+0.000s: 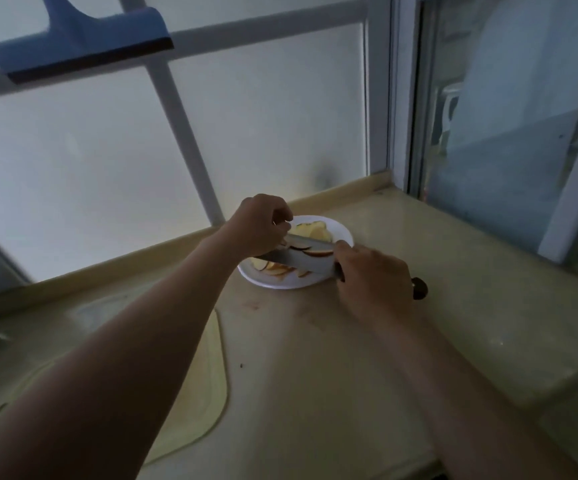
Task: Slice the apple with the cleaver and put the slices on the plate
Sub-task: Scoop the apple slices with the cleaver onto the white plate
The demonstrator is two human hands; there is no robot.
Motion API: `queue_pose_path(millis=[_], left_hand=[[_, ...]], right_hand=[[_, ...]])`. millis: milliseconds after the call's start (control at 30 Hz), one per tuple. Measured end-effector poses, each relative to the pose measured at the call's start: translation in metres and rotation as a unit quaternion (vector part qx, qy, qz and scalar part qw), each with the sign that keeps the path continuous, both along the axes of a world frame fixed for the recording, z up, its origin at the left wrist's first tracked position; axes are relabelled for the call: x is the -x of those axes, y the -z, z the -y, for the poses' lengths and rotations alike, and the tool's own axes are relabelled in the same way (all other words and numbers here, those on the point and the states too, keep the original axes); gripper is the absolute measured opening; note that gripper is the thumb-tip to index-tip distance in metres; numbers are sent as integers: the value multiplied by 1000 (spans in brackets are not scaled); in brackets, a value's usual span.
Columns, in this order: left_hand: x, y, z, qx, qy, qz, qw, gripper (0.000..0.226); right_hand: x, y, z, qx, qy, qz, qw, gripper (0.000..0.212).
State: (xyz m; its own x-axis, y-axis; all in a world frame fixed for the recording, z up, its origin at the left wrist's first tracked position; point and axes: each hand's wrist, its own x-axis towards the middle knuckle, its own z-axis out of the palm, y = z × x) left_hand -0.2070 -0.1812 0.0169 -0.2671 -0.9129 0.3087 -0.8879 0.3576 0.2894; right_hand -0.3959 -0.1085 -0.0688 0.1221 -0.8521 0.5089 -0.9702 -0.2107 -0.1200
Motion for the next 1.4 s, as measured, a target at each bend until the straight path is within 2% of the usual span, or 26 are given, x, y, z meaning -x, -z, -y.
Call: queue_pose_path(millis=[167,333,567,700,1033,1200,1300,1400], left_hand=[[-13,-7,-7,-85,46,76,992,18],[-13,4,-2,-61,47,118,990,13],[-8,9,2,-42,56,161,985,24],[-8,10,5,-35,48,175,983,27],[-11,11,8,-38,32,119,992,17],[-7,13,8,-66,25,78,994,23],[-3,13,4,-88,19,103,991,34],[-1,14,3,-71,12,119,990,34]], right_hand=[[-1,-4,-3,-18,-5,8,1000,17],[-3,-7,-7,-18,-2,3,1000,15],[-3,-10,-9,-23,0,2,1000,15],[-4,-7,-9,5,-15,4,1000,12],[-6,-5,-10,-8,-29,1,1000,10],[-6,-7,-11,-18,-21,-4,1000,16],[-6,-8,-12,-15,-21,-2,1000,16],[-7,-9,-14,-20,-26,-4,999,15]])
